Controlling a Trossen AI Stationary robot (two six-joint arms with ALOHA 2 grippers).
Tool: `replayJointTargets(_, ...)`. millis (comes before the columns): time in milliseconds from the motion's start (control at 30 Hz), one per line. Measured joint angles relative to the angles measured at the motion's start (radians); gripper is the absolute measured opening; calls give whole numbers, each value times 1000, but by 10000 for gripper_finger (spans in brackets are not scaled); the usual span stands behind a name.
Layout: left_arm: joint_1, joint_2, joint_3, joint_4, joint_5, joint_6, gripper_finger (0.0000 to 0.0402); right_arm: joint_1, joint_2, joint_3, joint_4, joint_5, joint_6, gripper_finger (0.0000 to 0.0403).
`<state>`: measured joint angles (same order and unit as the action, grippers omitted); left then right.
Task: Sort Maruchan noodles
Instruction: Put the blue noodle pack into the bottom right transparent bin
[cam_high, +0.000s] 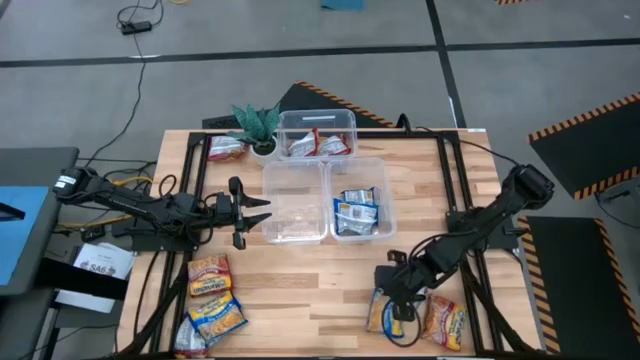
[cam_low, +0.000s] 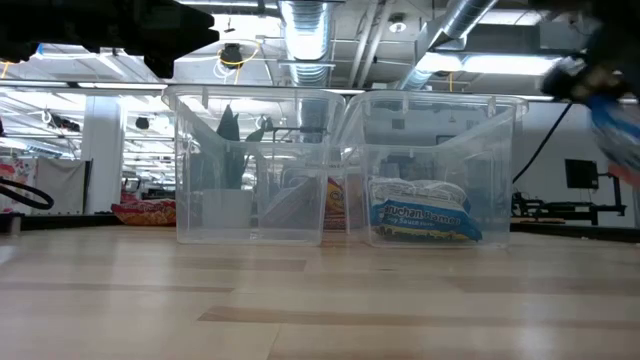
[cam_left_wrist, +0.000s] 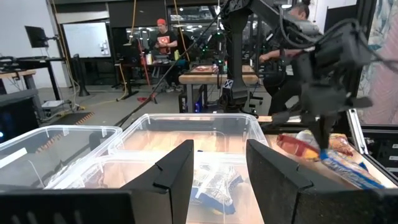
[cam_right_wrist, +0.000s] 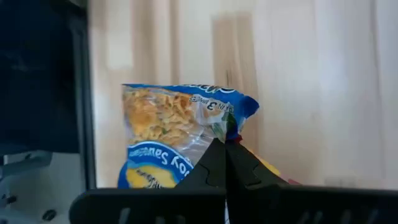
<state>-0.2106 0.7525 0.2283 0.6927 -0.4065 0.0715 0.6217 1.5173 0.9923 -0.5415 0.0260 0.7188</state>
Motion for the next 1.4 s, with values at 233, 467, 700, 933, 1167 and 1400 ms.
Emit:
replayJointTargets(233, 0, 0, 0, 0, 0, 0, 138, -38, 0, 40, 2, 78, -89, 8)
replayJointTargets(467, 0, 0, 0, -4, 0, 0, 138, -89, 9, 17, 8, 92, -40, 10)
replayJointTargets(700, 0, 0, 0, -6, 0, 0, 138, -79, 9, -6, -35, 63, 71, 11)
replayJointTargets(933, 0, 0, 0, -6, 0, 0, 138, -8, 9, -6, -222, 30, 209, 11)
replayJointTargets(1167, 0, 0, 0, -7, 0, -1, 138, 51, 9, -6, -430, 24, 361, 11)
replayJointTargets(1400, 0, 0, 0, -6, 0, -2, 138, 43, 9, -6, -444, 95, 380, 14)
